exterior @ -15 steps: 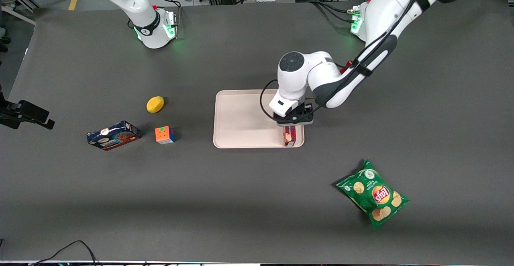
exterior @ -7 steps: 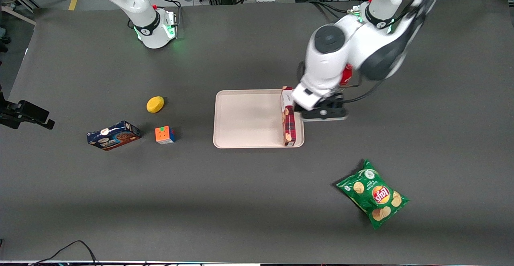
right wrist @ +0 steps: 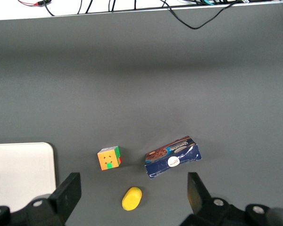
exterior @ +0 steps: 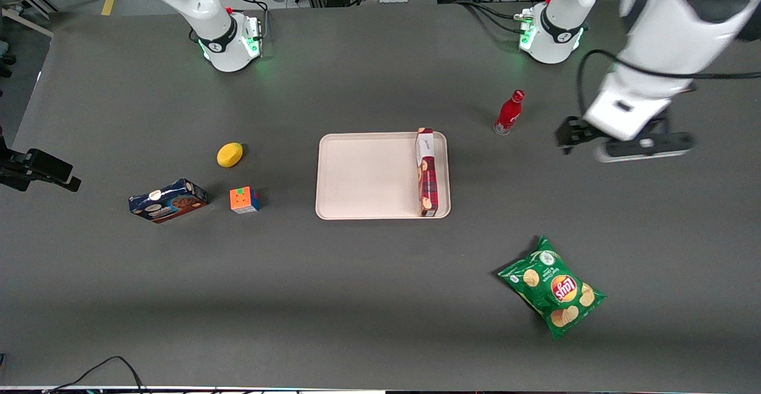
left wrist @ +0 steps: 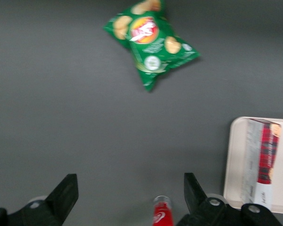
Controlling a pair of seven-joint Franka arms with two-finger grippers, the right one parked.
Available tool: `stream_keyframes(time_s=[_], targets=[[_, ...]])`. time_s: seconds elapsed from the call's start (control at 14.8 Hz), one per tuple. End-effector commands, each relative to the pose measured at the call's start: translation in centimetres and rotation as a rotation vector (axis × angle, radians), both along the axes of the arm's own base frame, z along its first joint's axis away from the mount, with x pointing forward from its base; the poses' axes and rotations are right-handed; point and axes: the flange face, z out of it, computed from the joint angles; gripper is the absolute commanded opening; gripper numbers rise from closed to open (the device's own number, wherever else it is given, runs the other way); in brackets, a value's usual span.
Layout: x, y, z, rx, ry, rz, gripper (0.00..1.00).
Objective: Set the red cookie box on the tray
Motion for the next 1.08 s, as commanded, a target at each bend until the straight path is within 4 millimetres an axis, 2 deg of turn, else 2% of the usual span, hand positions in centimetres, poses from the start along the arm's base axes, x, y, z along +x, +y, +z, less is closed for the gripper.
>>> stream_keyframes(time_s=[0.0, 0.07, 0.14, 0.34, 0.47, 0.61, 0.81, 1.02], targets=[[0.0, 5.6, 0.6, -0.083, 0.025, 0.018, 1.0], [0.0, 7.1, 0.8, -0.154, 0.033, 0.039, 1.0], [-0.4, 7.1, 1.7, -0.168, 0.019, 0.044, 1.0], [-1.2, 8.4, 2.9, -0.167, 0.019, 0.043, 1.0], [-0.9, 8.5, 3.0, -0.16, 0.01, 0.039, 1.0], [-0.5, 8.8, 4.0, -0.069, -0.015, 0.013, 1.0], [-0.8, 8.8, 4.5, -0.024, -0.014, -0.02, 1.0], [-0.7, 8.7, 5.4, -0.021, -0.029, -0.033, 1.0]])
